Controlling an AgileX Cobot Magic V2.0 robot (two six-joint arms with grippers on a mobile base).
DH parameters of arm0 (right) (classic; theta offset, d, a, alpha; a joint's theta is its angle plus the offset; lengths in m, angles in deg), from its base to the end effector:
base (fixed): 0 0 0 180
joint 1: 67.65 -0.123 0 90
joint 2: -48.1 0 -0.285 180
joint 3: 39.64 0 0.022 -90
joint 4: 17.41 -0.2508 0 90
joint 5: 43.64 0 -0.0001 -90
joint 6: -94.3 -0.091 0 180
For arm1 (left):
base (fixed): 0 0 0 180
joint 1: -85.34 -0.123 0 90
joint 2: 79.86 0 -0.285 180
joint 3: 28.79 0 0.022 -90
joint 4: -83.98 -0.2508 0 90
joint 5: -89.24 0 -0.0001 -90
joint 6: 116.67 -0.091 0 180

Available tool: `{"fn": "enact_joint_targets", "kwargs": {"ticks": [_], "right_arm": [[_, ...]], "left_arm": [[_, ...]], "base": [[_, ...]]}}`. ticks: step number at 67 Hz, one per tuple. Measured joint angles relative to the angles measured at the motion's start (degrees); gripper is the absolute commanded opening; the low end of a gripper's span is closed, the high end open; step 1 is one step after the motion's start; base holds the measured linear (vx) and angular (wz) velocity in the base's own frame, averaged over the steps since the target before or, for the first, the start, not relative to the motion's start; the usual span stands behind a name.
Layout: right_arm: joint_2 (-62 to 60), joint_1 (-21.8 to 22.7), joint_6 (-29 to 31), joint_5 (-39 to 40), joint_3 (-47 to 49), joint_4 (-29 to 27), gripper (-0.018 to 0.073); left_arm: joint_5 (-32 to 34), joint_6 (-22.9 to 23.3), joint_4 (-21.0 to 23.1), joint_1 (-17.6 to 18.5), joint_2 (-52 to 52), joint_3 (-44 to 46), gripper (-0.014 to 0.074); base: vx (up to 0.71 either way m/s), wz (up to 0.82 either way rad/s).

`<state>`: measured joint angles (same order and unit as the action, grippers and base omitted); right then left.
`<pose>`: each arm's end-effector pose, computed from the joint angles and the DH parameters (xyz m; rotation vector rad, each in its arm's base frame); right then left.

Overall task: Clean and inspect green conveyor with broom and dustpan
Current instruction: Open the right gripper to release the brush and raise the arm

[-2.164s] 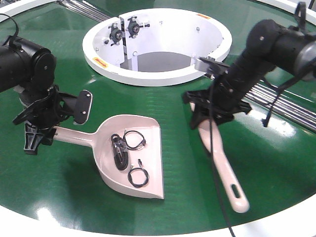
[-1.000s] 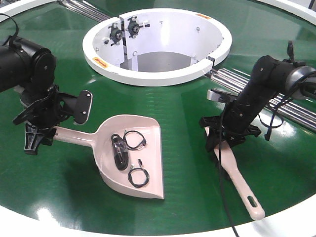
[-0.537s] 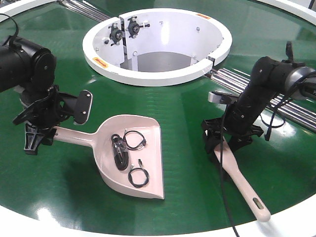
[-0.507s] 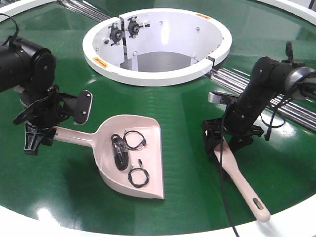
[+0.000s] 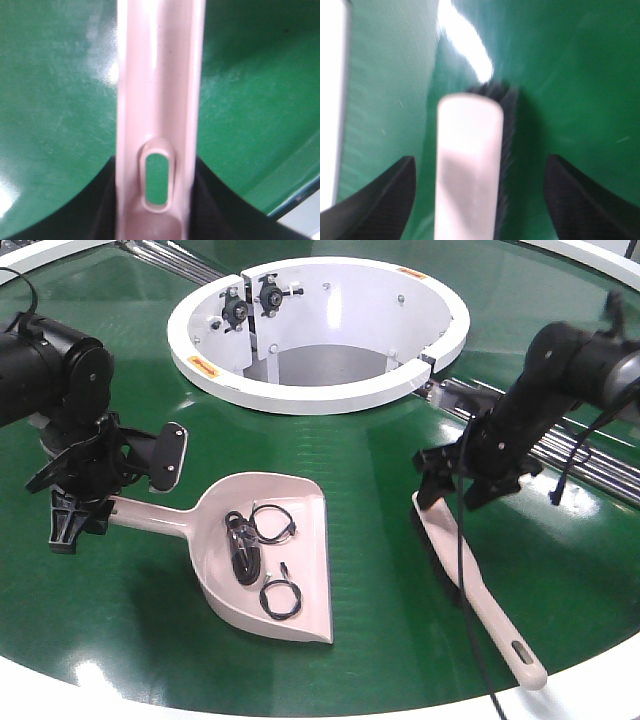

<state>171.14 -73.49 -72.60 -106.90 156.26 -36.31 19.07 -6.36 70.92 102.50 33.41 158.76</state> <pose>0.4131 0.0687 0.2235 -0.3006 2.9095 0.4359 0.3564 -0.0898 0.2494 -2.2010 -2.1684 -0.3511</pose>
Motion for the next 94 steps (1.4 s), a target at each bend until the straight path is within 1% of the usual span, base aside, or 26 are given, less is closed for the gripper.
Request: {"fn": "enact_joint_targets", "kwargs": {"ticks": [9,15,24,31,35,41,49,50,55,57,63,74,79,87,94], "right_arm": [[-7.34,0.0,0.0,5.75,-0.69,2.81,0.0521],[-13.99,0.0,0.0,11.4,-4.01,4.44,0.0519],[-26.85,0.0,0.04,22.83,-14.46,6.46,0.0519],[-38.98,0.0,0.04,31.82,-25.56,7.67,0.0494],[-44.77,0.0,0.04,35.61,-31.49,7.95,0.0454],[-55.57,0.0,0.04,40.11,-40.41,8.09,0.0359],[-70.0,0.0,0.04,43.84,-50.4,8.09,0.0181],[-72.54,0.0,0.04,44.37,-51.97,8.09,0.0146],[-81.91,0.0,0.06,45.83,-57.17,8.14,0.0017],[-85.26,0.0,0.06,46.22,-58.81,8.14,-0.0015],[-96.69,0.0,0.06,46.76,-63.74,8.2,-0.0009],[-113.92,0.0,0.06,46.66,-68.77,8.2,-0.0003],[-116.08,0.0,-0.28,43.6,-69.36,8.2,-0.0003],[-114.32,0.0,-1.26,36.58,-69.73,8.06,-0.0003],[-110.32,0.0,-1.32,34.65,-69.74,8.77,-0.0003]], "left_arm": [[0.0,0.0,0.05,0.0,0.0,0.0,-0.0006],[0.0,0.0,0.05,0.0,0.0,0.0,-0.0006],[0.0,0.0,0.05,0.0,0.0,0.0,-0.0006],[0.0,0.0,0.05,0.0,0.0,0.0,-0.0006],[0.0,0.0,0.05,0.0,0.0,0.0,-0.0006],[0.0,0.0,0.05,0.0,0.0,0.0,-0.0006],[0.0,0.0,0.05,0.0,0.0,0.0,-0.0006],[0.0,0.0,0.05,0.0,0.0,0.0,-0.0006],[0.0,0.0,0.05,0.0,0.0,0.0,-0.0006],[0.0,0.0,0.05,0.0,0.0,0.0,-0.0006],[0.0,0.0,0.05,0.0,0.0,0.0,-0.0006],[0.08,0.0,0.05,0.0,0.07,0.0,-0.0006],[0.06,0.0,0.05,0.0,0.15,0.0,-0.0006],[0.07,0.0,0.12,0.0,0.26,0.0,-0.0006],[0.07,0.0,0.12,0.0,0.26,0.0,-0.0006]], "base": [[0.0,0.0],[0.0,0.0],[0.0,0.0],[0.0,0.0],[0.0,0.0],[0.0,0.0],[0.0,0.0],[0.0,0.0],[0.0,0.0],[0.0,0.0],[0.0,0.0],[0.0,0.0],[0.0,0.0],[0.0,0.0],[0.0,0.0]]}}
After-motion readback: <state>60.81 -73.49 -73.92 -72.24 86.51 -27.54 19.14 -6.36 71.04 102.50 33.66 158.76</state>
